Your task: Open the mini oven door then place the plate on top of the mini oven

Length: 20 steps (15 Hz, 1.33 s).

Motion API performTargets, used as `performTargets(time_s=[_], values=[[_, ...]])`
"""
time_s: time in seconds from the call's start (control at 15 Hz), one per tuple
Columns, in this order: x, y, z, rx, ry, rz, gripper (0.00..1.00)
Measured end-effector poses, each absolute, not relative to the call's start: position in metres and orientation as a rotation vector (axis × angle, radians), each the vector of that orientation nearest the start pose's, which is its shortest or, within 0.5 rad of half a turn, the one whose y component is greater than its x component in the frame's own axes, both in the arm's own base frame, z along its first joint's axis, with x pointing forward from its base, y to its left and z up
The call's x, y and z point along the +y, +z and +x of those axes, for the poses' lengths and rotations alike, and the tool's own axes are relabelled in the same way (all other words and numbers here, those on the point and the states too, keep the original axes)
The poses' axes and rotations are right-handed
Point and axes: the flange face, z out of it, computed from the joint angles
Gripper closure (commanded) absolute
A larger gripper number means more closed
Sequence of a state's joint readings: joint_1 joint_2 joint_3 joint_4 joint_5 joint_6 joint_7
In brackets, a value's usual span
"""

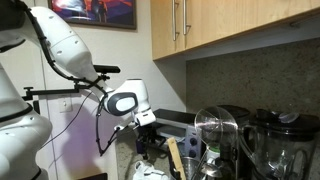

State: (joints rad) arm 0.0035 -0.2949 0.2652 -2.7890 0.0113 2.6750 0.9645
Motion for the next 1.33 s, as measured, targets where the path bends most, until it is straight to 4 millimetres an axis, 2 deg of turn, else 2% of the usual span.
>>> performTargets(time_s=[0.53,0.87,1.07,1.33], values=[[0.086,0.304,0.377,1.122,-0.251,-2.890,0.00],[0.081,0.300,0.377,1.046,-0.249,-2.940,0.00],[0.080,0.300,0.377,1.044,-0.248,-2.942,0.00],[0.092,0.310,0.380,1.033,-0.284,-2.926,0.00]])
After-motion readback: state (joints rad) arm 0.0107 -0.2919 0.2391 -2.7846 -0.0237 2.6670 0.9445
